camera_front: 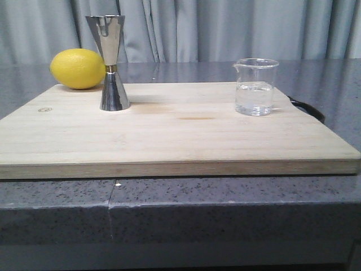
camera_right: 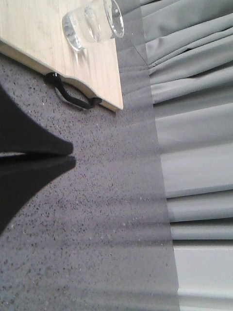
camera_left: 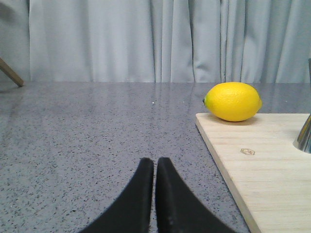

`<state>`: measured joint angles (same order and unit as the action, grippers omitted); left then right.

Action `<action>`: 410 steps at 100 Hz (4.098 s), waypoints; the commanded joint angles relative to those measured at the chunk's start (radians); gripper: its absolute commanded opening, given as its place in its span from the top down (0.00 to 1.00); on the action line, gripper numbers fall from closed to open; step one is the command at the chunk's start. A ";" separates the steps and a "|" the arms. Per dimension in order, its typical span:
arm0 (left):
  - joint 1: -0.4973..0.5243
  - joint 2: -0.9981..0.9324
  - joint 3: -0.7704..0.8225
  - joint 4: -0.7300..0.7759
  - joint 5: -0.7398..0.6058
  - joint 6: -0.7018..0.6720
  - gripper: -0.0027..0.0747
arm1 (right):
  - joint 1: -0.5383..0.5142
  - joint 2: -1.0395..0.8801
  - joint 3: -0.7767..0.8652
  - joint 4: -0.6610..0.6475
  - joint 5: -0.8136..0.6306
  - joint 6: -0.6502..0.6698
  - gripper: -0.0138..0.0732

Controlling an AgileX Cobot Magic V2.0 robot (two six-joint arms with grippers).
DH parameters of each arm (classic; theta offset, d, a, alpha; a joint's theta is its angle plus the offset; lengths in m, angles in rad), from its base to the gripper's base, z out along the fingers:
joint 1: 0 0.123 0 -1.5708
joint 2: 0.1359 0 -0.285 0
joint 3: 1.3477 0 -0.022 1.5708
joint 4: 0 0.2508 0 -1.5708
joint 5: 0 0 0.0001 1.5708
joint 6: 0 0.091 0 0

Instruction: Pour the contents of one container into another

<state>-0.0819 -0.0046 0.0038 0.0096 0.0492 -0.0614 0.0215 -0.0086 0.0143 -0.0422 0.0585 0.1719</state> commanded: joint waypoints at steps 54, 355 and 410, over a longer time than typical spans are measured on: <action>0.001 -0.023 0.036 -0.004 -0.079 -0.007 0.99 | -0.007 -0.020 0.026 -0.004 -0.077 -0.004 0.93; 0.001 0.417 -0.505 -0.010 0.123 0.004 0.32 | -0.007 0.407 -0.555 -0.094 0.216 -0.004 0.27; 0.001 0.711 -0.771 0.000 0.533 0.004 0.27 | -0.007 0.483 -0.706 -0.094 0.481 -0.004 0.10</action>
<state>-0.0819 0.6328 -0.6802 0.0095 0.5811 -0.0541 0.0215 0.4294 -0.6309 -0.1232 0.5397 0.1719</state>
